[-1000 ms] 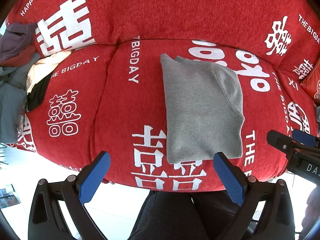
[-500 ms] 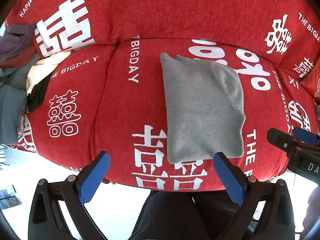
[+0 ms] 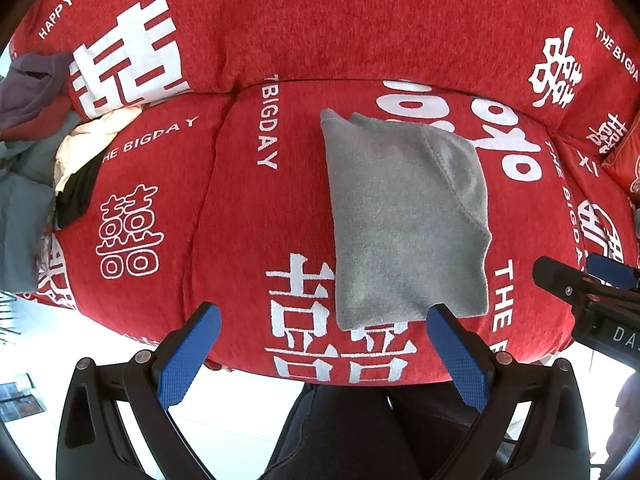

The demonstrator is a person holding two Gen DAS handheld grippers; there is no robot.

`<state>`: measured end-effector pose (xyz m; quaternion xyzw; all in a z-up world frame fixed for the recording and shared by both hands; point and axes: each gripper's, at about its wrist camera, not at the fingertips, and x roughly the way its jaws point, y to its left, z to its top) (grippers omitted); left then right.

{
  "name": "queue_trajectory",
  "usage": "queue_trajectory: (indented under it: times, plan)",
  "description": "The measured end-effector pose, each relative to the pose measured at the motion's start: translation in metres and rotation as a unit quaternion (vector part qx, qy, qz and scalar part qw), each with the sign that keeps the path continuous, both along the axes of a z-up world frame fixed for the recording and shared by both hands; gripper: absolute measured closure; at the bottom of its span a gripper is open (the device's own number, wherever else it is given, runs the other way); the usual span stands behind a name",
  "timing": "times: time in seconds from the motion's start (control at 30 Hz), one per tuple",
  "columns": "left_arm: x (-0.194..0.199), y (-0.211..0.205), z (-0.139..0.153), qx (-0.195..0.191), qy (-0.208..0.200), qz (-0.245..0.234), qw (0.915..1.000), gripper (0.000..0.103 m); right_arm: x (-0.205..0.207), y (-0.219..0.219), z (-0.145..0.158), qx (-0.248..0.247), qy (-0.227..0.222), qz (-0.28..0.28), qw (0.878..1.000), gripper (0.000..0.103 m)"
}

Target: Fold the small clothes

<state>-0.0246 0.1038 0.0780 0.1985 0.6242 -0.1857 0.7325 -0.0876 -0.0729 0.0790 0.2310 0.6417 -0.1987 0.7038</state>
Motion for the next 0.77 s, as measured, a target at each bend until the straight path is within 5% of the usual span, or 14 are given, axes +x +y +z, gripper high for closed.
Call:
queue_trajectory:
  times: [0.77]
  plan:
    - [-0.001,-0.0022,0.0032,0.006,-0.025,-0.002,0.9997,0.0,0.0001,0.0,-0.0003,-0.001,0.0,0.0,1.0,0.014]
